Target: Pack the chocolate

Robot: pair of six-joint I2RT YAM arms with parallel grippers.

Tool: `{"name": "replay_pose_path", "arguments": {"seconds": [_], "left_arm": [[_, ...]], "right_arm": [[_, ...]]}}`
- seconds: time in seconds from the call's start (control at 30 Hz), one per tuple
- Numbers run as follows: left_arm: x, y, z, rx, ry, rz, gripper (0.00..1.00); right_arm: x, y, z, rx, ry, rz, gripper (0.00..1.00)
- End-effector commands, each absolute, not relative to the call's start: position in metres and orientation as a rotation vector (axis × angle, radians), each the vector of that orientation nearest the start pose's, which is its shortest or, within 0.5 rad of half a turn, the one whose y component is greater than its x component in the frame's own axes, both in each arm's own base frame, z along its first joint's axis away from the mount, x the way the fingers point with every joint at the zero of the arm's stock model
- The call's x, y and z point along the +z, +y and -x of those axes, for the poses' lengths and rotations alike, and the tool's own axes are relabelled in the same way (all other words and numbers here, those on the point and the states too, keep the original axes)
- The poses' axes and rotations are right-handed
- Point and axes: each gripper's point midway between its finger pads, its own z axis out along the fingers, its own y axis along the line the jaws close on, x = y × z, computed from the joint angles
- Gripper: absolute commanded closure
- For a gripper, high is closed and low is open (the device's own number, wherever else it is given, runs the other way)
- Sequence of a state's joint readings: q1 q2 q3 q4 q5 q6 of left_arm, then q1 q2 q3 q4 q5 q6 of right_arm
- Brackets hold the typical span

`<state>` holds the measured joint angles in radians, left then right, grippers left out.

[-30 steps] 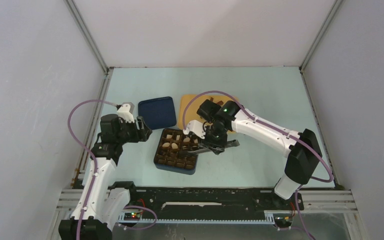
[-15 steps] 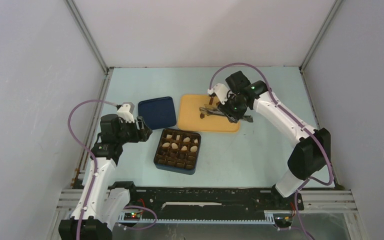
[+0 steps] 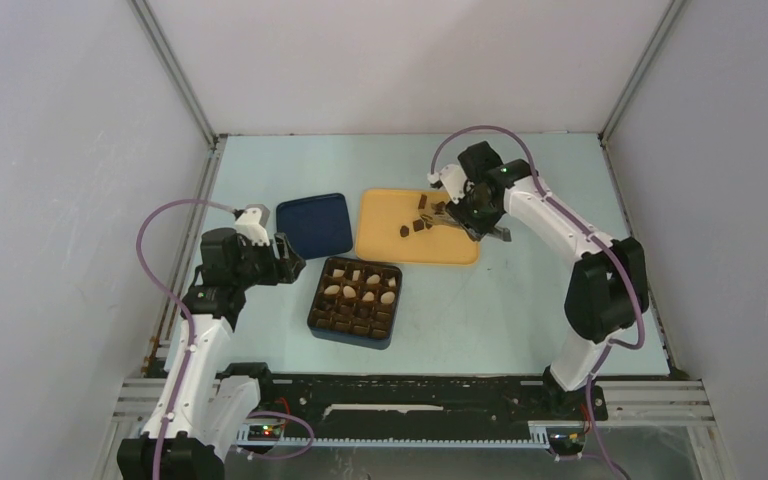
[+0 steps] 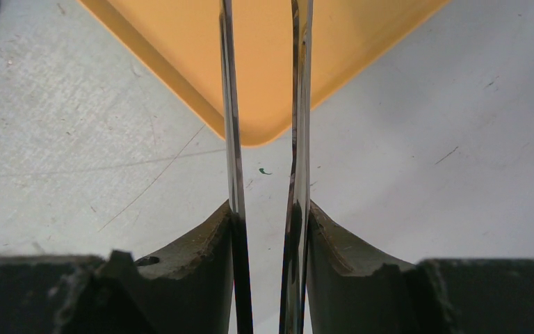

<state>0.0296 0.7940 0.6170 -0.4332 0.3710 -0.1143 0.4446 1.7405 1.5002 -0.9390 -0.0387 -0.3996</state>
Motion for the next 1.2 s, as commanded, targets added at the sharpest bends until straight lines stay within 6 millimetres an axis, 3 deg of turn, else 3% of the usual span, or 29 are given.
{"name": "replay_pose_path", "arguments": {"seconds": [0.0, 0.43, 0.53, 0.7, 1.0, 1.17], "left_arm": [[0.148, -0.061, -0.260, -0.463, 2.154, -0.057, 0.32], [0.147, -0.061, -0.260, -0.461, 2.156, -0.056, 0.32], [0.147, -0.061, -0.260, -0.463, 2.158, -0.056, 0.32], [0.147, -0.061, -0.260, -0.463, 2.158, -0.056, 0.32], [0.146, -0.061, -0.262, -0.463, 2.159, -0.057, 0.32], [0.145, -0.061, -0.262, -0.466, 2.162, -0.056, 0.32]], "right_arm": [[0.117, 0.151, -0.353, 0.030, 2.525, 1.112, 0.60], [0.090, 0.152, -0.363, 0.020, 2.579, 1.135, 0.61], [0.086, 0.152, -0.367, 0.009, 2.584, 1.139, 0.65], [0.097, 0.153, -0.363, 0.029, 2.576, 1.125, 0.73], [0.159, 0.166, -0.315, 0.251, 2.455, 1.138, 0.75], [0.173, 0.190, -0.271, 0.401, 2.372, 1.294, 0.75]]}}
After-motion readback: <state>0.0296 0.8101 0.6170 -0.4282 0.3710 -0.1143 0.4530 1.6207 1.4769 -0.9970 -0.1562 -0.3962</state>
